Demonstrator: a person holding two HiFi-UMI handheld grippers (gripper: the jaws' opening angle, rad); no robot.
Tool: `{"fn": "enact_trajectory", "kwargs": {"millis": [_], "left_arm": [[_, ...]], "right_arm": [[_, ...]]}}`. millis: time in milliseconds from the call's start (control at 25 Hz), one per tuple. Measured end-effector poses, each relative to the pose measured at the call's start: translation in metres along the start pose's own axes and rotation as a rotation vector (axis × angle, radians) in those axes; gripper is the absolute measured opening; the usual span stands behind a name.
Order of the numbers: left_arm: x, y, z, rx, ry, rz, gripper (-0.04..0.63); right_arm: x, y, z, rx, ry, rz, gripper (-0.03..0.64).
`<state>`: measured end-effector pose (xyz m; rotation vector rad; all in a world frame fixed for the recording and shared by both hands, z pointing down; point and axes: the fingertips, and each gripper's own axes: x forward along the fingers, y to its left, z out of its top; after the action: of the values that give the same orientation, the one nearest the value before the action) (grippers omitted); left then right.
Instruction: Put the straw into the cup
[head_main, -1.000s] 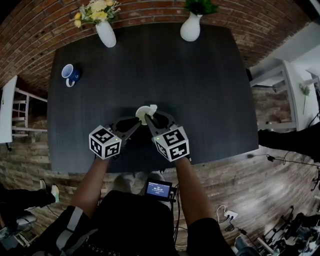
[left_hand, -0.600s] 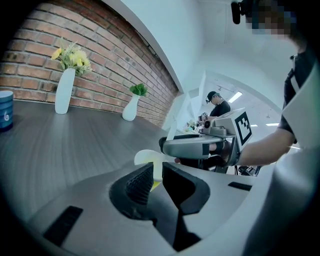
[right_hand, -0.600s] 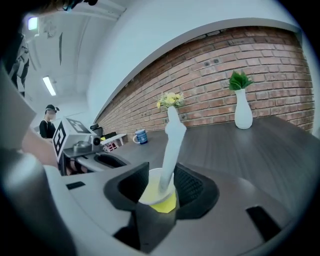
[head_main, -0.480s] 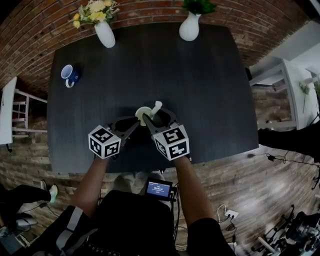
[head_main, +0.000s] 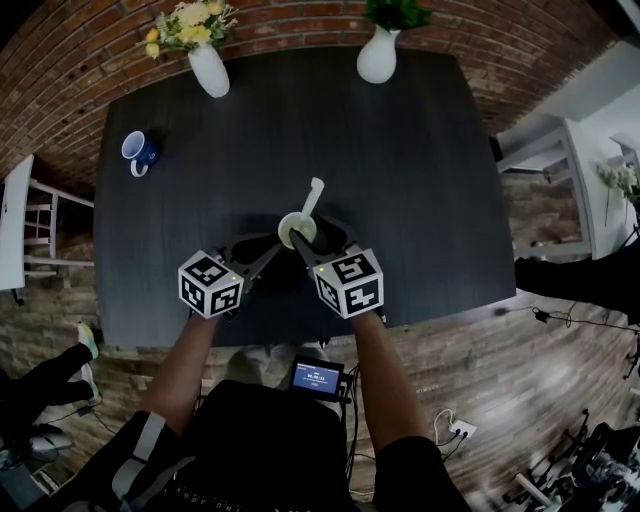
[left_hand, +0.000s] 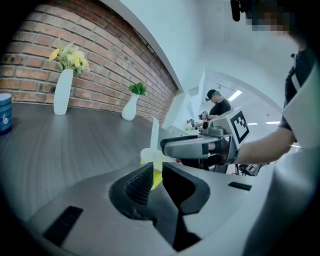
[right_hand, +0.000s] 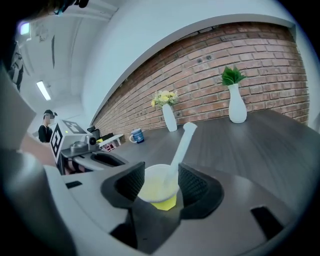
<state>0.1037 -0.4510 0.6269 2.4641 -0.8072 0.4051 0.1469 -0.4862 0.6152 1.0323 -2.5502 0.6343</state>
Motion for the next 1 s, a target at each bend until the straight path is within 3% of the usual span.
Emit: {"fn": "enact_trajectory", "kwargs": {"millis": [1000], "left_arm": [[-0.002, 0.001, -0.010, -0.013, 0.027, -0.010, 0.038]], "right_arm": [[-0.004, 0.014, -0.012, -0.027, 0.020, 0.042, 0.181]]}}
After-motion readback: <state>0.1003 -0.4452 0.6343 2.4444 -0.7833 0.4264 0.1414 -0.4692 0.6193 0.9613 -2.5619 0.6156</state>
